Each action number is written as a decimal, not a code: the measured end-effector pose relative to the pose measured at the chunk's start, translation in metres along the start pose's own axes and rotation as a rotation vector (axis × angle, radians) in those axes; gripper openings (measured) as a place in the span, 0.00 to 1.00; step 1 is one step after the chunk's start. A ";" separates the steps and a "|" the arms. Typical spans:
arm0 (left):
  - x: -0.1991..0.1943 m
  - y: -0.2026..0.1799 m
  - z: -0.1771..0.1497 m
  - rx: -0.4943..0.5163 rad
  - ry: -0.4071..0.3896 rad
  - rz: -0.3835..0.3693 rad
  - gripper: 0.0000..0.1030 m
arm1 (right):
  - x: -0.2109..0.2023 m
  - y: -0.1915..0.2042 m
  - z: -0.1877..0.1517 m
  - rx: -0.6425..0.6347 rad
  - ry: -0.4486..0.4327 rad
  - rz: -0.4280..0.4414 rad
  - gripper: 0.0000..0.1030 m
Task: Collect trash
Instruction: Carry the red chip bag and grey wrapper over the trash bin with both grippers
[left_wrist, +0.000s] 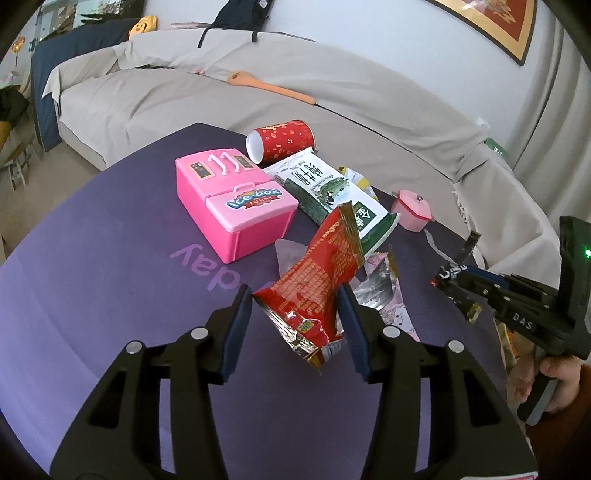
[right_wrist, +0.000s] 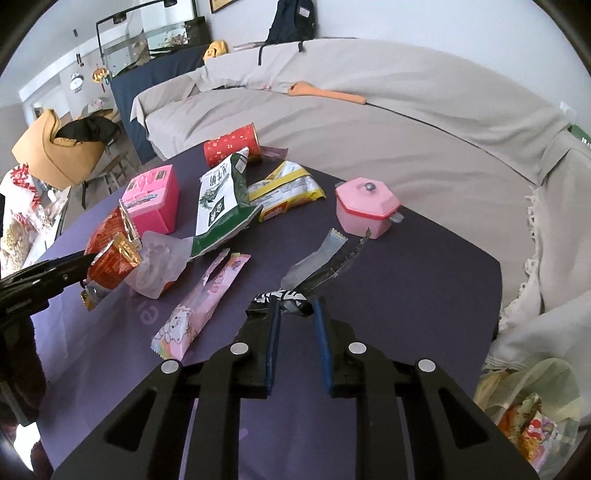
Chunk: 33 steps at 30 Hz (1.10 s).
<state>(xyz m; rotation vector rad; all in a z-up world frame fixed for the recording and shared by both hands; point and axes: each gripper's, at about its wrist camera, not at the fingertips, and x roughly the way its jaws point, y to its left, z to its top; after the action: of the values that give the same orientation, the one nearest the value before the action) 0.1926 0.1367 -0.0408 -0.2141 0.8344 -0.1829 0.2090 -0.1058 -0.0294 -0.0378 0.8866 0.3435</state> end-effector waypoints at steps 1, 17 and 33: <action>-0.001 -0.001 0.000 -0.001 0.000 0.000 0.43 | -0.003 -0.001 -0.001 -0.002 -0.005 -0.002 0.18; -0.032 -0.055 0.019 0.039 -0.057 0.002 0.43 | -0.079 -0.032 0.000 0.002 -0.152 -0.046 0.18; -0.015 -0.201 0.017 0.176 0.021 -0.174 0.43 | -0.177 -0.150 -0.055 0.135 -0.236 -0.214 0.18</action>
<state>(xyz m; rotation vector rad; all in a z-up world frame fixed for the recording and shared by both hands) 0.1799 -0.0515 0.0331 -0.1190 0.8155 -0.4208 0.1115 -0.3065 0.0548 0.0317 0.6629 0.0852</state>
